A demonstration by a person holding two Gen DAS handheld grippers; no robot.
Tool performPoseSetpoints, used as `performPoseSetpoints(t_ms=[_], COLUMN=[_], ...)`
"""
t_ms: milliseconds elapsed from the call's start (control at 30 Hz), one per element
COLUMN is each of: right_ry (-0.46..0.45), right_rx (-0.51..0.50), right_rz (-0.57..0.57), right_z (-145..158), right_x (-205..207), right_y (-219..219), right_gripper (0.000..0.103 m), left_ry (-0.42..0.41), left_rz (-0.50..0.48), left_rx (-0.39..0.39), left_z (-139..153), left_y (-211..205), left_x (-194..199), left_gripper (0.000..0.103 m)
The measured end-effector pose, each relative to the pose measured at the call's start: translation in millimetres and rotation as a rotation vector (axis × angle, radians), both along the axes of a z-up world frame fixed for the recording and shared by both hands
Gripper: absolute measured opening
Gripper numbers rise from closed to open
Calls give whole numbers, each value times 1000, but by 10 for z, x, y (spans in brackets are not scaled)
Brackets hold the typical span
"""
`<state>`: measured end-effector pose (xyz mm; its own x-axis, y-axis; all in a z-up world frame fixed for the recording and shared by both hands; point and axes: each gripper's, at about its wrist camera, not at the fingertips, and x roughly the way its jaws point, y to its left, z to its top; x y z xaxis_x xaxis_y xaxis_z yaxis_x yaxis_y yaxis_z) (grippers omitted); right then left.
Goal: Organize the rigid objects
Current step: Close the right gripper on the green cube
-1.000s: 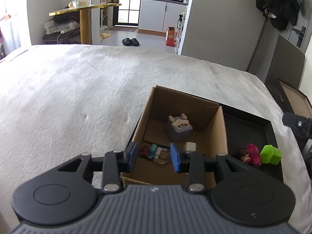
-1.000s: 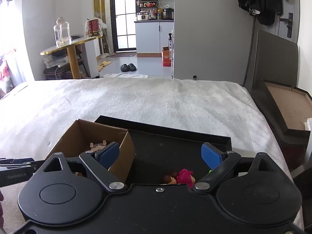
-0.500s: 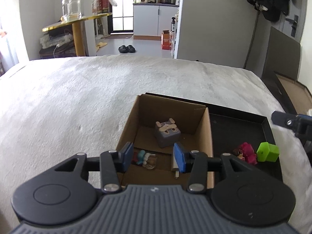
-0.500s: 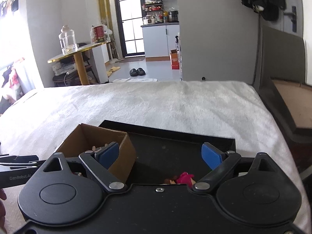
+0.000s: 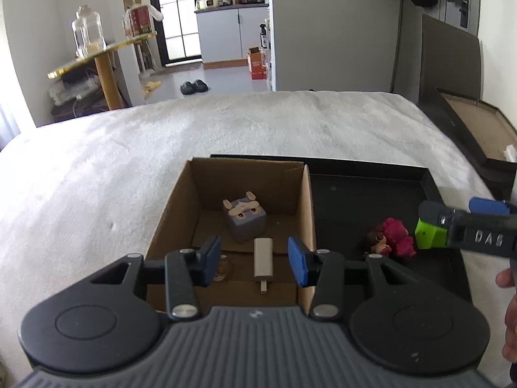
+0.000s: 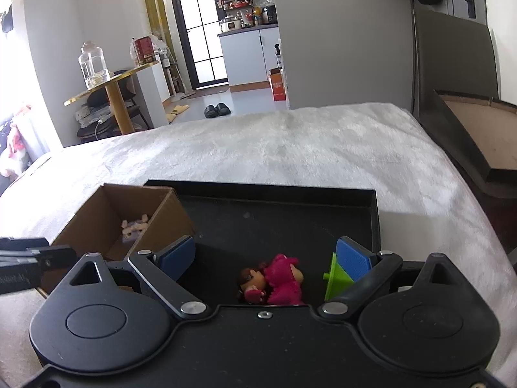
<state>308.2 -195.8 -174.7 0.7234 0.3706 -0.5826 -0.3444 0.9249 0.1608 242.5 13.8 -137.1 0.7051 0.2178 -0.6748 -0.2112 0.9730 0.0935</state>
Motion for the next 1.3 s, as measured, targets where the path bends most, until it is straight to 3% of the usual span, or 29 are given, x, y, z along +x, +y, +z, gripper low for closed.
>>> performPoseSetpoints(t_ms=[67,233,367,500,667,800,1133,1267,1300], right_ry=[13,46,85,103,115,56,93,104,101], right_rx=[2,15,43,23,35,-4,-70,-95,-92], right_rz=[2,2,7,8,-47,-93,-164,-169,-167], right_z=[-82,-251,-377,-484,-519,-472,-638,-692,-685], right_x=[21,71,111,151,235,228,350,404,406], right_y=[-27,-86,-119,-95,-213,-278,-371,-345,-352], right_gripper=[95,94,93,83,68,68,68,49,49], left_ry=[10,53,75,88,90,90,110,102,96], left_rz=[7,38,68,77,62,67,66,71,75], left_rx=[38,40,50,60,71,77,27,30,29], left_z=[-22,-108,-177,-227,-254,-272,-277,-239,-229], left_y=[-67,-80,-87,-120,-179,-208,-185,-163,-155], left_x=[32,86,133,170,205,232,235,230,229], left_gripper=[45,46,55,69,78,81,88,89,89])
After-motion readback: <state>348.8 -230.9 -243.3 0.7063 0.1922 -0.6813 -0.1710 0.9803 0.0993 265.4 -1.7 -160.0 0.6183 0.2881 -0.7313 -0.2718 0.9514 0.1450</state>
